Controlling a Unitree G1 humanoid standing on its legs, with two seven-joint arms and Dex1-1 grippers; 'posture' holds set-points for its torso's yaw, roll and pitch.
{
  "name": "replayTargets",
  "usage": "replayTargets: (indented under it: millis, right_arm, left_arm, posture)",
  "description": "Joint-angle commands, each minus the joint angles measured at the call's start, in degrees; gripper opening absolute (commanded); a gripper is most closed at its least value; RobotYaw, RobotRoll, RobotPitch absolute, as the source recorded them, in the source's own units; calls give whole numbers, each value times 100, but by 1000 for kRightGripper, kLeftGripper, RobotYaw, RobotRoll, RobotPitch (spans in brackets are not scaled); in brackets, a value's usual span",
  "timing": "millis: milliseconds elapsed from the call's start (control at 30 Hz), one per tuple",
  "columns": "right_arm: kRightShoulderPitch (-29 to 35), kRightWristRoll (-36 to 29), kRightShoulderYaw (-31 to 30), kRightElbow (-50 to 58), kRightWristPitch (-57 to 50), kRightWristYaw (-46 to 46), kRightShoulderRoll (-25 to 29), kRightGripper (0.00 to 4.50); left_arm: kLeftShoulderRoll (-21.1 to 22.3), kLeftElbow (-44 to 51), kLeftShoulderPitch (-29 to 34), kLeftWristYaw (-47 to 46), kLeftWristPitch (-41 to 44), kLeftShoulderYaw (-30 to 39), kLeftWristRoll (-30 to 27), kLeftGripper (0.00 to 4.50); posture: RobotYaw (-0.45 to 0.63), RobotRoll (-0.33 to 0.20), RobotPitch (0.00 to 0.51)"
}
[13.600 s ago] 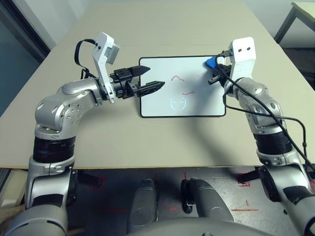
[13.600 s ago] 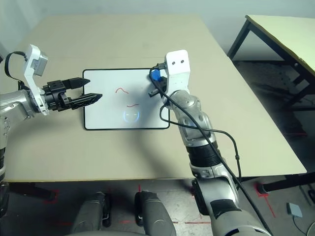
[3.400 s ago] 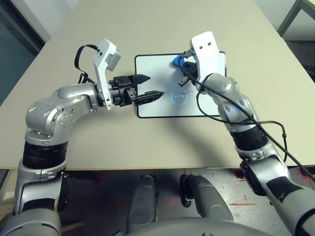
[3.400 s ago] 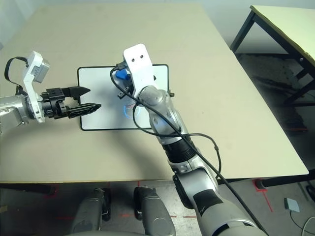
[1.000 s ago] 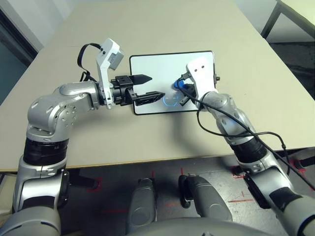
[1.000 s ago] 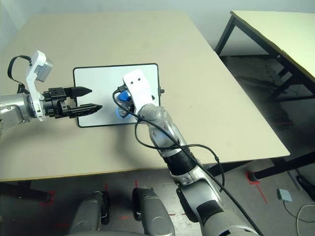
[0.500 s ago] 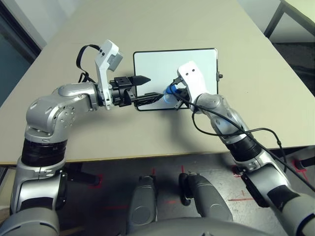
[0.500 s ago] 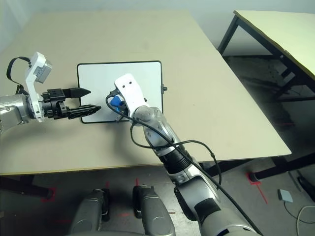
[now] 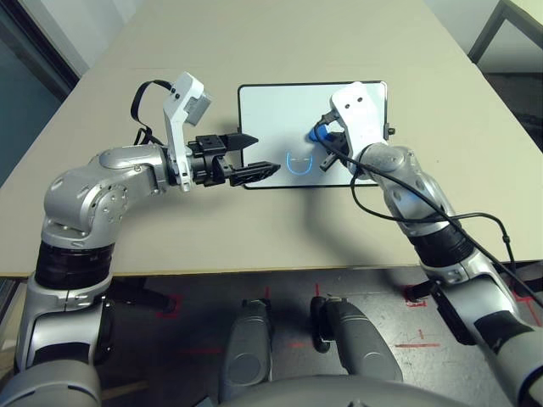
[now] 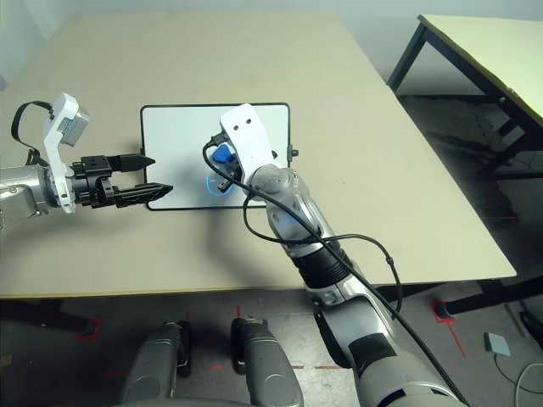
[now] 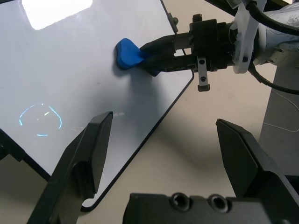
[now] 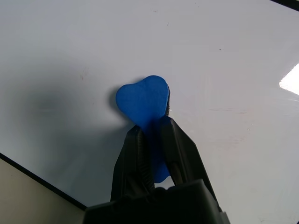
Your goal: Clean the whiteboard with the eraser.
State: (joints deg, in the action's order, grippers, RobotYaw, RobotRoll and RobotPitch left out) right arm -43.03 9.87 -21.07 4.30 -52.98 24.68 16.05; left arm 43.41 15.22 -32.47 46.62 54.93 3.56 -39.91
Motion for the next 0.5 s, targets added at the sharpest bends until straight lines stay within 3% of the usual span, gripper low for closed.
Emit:
replayTargets:
  millis: [33,267,500]
  right_arm:
    - [201,66,-212,-444,-172,-84,-125,384]
    - [268,-6,-530,-450,-153,70,-426,384]
    - [359,112,-471,-480,-78,62,-237,384]
  left_arm:
    - [49,96,-5,15,63,-20,-11,4500]
    - [47,107,-10,-4,72,-23,-42,4500]
    - [59,109,12,3,70,-22,-42,4500]
  posture:
    - [51,0,201]
    - [58,0,202]
    - [56,0,200]
